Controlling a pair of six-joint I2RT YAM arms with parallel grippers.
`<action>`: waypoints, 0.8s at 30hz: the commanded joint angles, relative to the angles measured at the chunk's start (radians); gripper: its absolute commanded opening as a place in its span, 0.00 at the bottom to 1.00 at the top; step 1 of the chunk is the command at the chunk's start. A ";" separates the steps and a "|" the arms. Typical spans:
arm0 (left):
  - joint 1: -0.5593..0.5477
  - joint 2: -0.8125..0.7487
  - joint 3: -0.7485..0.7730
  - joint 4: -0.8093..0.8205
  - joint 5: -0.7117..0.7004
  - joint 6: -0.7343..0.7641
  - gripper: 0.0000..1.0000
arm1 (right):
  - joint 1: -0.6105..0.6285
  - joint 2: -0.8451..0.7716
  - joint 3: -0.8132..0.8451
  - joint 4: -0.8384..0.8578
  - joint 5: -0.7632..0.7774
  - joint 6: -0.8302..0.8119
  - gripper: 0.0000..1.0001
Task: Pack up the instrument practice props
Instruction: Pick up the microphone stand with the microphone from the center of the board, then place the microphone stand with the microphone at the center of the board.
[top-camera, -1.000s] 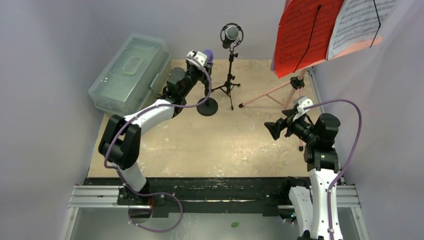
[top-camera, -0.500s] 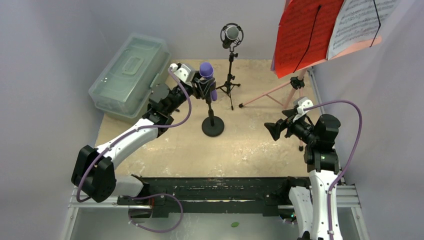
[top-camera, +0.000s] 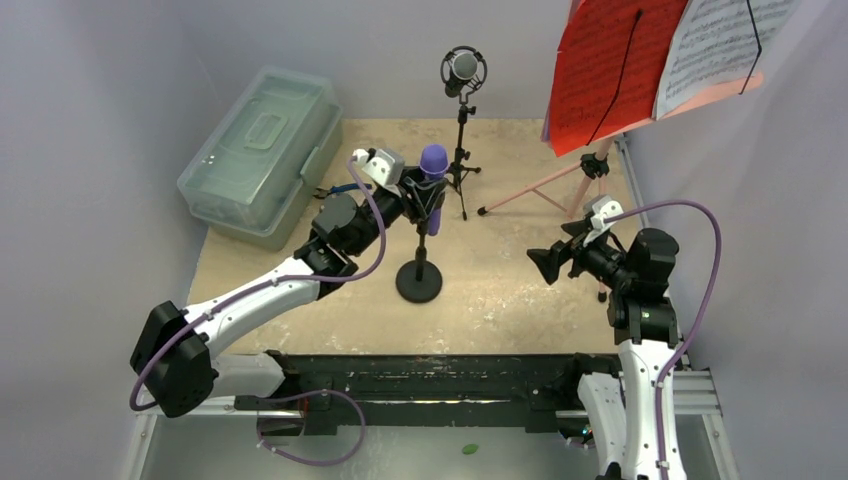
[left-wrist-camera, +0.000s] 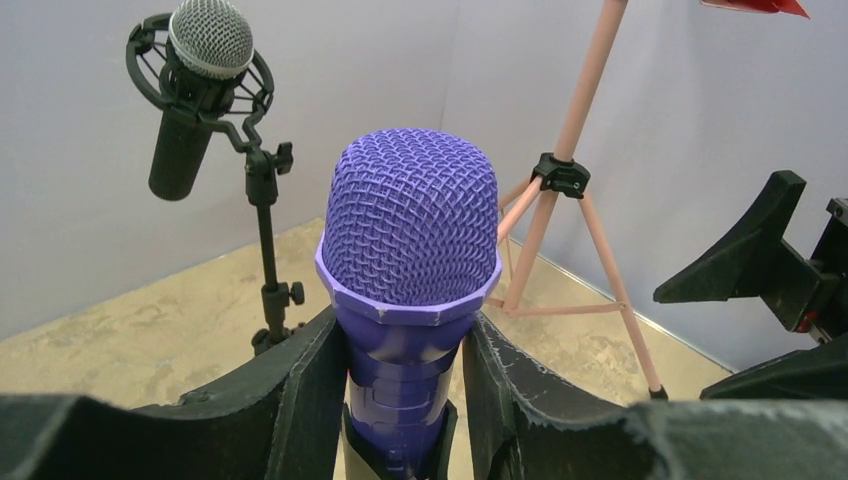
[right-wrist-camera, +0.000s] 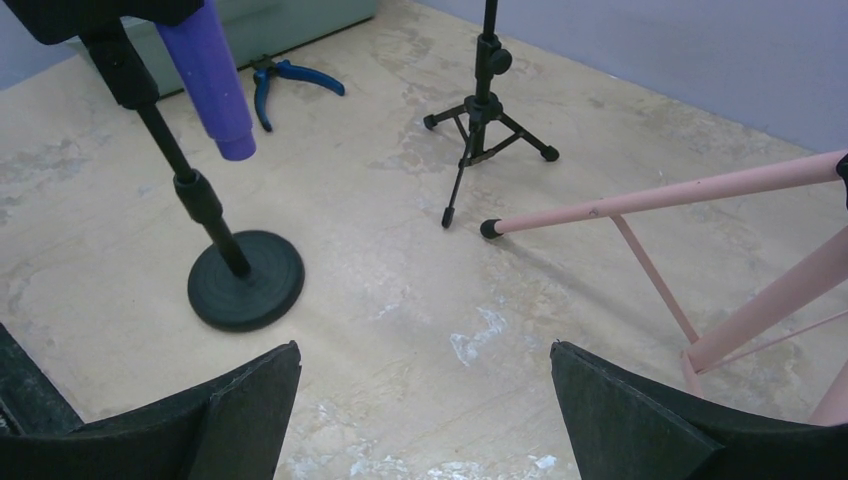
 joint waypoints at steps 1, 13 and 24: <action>-0.083 -0.050 -0.040 0.069 -0.242 -0.053 0.00 | 0.008 0.006 0.015 0.003 -0.027 -0.021 0.99; -0.357 0.006 -0.049 0.105 -0.850 -0.016 0.00 | 0.025 0.013 0.016 -0.002 -0.035 -0.030 0.99; -0.507 0.138 0.024 0.176 -1.129 0.118 0.00 | 0.031 0.008 0.018 -0.012 -0.049 -0.044 0.99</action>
